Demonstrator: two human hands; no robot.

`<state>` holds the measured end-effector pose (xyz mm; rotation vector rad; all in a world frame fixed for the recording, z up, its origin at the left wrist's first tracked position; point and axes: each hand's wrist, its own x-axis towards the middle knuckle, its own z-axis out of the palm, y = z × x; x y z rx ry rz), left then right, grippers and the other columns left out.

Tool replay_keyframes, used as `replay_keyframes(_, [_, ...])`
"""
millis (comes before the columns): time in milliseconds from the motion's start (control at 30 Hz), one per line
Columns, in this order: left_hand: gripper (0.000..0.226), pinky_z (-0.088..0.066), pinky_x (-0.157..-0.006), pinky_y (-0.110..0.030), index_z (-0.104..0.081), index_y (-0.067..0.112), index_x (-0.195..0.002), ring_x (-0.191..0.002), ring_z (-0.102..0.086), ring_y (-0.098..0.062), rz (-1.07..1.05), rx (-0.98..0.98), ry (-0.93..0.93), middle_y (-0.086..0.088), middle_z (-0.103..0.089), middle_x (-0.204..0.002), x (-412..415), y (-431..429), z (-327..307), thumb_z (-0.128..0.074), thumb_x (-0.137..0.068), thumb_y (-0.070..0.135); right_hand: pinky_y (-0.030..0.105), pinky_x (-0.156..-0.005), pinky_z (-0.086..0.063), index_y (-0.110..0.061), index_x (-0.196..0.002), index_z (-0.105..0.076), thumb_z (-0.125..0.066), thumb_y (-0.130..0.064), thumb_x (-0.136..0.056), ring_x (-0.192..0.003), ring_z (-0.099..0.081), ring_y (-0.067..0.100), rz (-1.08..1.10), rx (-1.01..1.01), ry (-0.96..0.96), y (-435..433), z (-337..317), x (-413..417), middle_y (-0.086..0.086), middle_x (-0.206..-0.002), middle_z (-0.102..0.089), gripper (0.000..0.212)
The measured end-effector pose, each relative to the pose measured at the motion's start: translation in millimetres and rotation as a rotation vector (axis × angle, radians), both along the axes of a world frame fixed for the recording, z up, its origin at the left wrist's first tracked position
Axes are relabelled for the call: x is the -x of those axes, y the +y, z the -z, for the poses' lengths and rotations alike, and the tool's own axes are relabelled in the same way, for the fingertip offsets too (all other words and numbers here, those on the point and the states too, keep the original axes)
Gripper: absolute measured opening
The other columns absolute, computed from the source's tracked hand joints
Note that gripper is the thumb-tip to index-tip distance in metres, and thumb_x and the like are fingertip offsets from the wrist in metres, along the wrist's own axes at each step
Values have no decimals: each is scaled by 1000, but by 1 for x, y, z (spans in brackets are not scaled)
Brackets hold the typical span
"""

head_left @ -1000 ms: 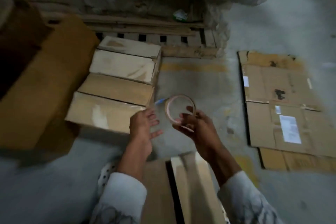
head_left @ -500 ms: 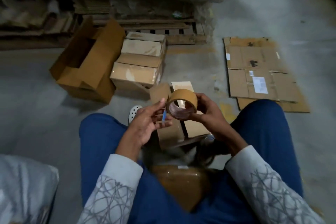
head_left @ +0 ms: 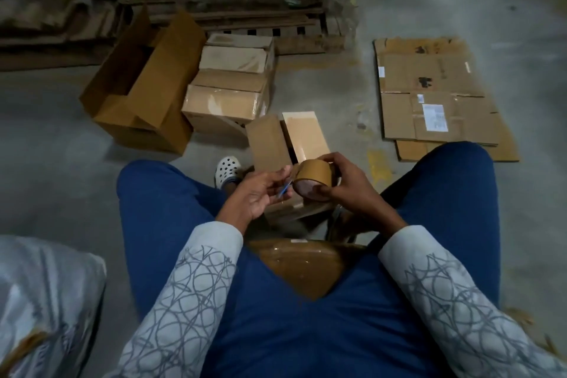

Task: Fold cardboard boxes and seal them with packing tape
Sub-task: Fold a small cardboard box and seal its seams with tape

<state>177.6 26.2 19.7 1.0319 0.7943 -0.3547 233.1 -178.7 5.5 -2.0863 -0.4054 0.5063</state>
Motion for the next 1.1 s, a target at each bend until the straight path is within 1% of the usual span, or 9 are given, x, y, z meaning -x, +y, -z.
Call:
replay_keyframes(133, [8,-59,-61,-24,-68,-2,-95,-76,-62,-19,-1,-25,1,-12,-65,-89,-1,-2,2,-69,-93,5,38,-86,-58,-27,-131,-51,-87,-27,-75,-102,-64,20,-63,54,-10,5,5,-3,0,-118,-63,66])
replay_keyframes(233, [8,-56,-60,-22,-67,-1,-99,-74,-61,-17,2,-94,-10,-11,-64,-91,-2,-3,6,-66,-95,7,29,-80,-59,-30,-136,-49,-88,-36,-76,-98,-65,16,-123,63,23,14,7,-2,-3,-115,-63,72])
replay_keyframes(333, [13,-53,-58,-24,-67,-1,-106,-77,-60,-18,40,-195,14,-13,-63,-95,-1,1,10,-63,-98,9,18,-76,-51,-29,-140,-50,-86,-42,-78,-98,-63,14,-162,98,-1,25,6,-1,-6,-113,-60,73])
replay_keyframes(467, [13,-47,-60,-27,-67,4,-106,-78,-60,-18,62,-249,77,-11,-64,-96,0,7,12,-63,-98,13,22,-82,-51,-26,-143,-50,-84,-46,-78,-101,-58,14,-174,128,-6,29,5,0,-3,-122,-60,76])
replay_keyframes(567, [12,-47,-58,-26,-66,5,-106,-77,-60,-17,33,-201,101,-10,-64,-98,2,11,14,-64,-96,12,18,-80,-49,-27,-145,-47,-86,-41,-78,-100,-59,14,-202,140,-9,27,6,2,0,-127,-61,79])
replay_keyframes(767, [9,-47,-57,-25,-64,4,-103,-76,-60,-18,-3,-179,103,-12,-64,-98,2,11,18,-65,-96,10,35,-89,-58,-35,-145,-43,-86,-46,-76,-101,-64,19,-236,170,30,21,5,4,4,-124,-63,82])
replay_keyframes(900, [6,-47,-59,-24,-64,6,-100,-76,-60,-16,-14,-241,107,-9,-65,-94,1,8,22,-64,-96,12,38,-84,-62,-40,-147,-40,-90,-35,-74,-95,-70,20,-234,90,223,20,3,6,4,-124,-62,88])
replay_keyframes(1000, [5,-43,-56,-23,-63,8,-95,-72,-55,-14,-37,-212,116,-7,-60,-87,1,11,22,-61,-98,11,43,-92,-59,-47,-145,-39,-91,-31,-72,-108,-63,22,-274,113,299,19,4,9,2,-130,-57,91])
replay_keyframes(1100, [6,-41,-52,-21,-61,9,-95,-71,-52,-13,22,-142,87,-6,-57,-87,2,16,20,-58,-100,10,46,-97,-56,-46,-144,-37,-91,-41,-69,-111,-61,23,-299,133,324,19,3,11,-1,-129,-57,92])
